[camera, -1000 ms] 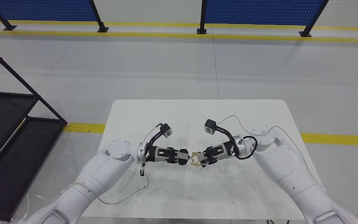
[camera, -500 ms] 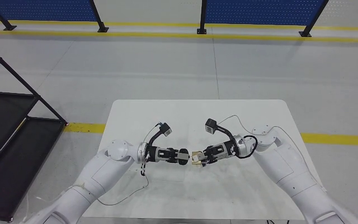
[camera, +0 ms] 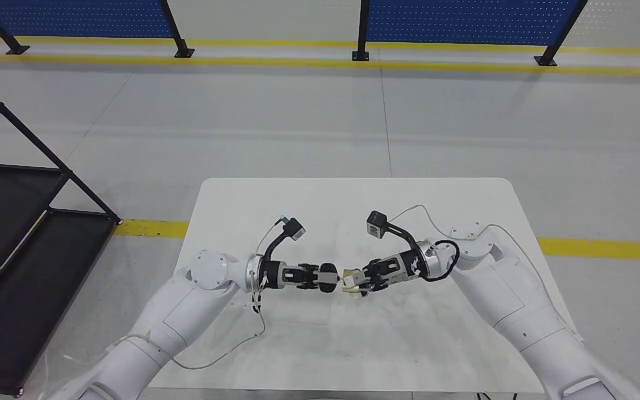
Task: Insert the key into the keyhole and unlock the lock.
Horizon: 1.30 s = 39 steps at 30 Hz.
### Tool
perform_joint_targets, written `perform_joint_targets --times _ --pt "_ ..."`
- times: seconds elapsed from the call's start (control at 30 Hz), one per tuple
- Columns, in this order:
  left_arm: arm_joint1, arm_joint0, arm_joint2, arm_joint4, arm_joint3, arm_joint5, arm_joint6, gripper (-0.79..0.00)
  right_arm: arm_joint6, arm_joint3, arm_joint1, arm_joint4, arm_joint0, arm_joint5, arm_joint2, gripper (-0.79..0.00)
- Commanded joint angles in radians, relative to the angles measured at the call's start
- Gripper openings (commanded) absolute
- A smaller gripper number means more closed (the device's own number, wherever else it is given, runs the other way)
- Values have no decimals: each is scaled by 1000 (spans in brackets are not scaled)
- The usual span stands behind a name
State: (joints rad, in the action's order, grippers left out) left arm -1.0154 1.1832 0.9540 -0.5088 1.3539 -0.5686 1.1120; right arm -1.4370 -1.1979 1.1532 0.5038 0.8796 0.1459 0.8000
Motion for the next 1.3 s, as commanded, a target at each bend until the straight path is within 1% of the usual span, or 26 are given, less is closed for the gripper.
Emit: perform_joint_targets --times 0.0,0.2,0.67,0.87,1.27 --pt "0 5 4 11 5 -10 -5 -785 0 0 0 0 0 0 0 -785" --pt "3 17 20 53 23 -40 -24 -785 -1 1 1 -1 0 0 2 -785" --pt "10 60 58 259 85 -157 -149 -785 -1 16 5 3 4 13 5 -785" --pt "13 85 80 368 120 -194 -229 -785 -1 15 5 1 7 14 7 -785" --pt "17 145 122 628 204 -220 -413 -785 1 15 6 0 11 16 12 -785"
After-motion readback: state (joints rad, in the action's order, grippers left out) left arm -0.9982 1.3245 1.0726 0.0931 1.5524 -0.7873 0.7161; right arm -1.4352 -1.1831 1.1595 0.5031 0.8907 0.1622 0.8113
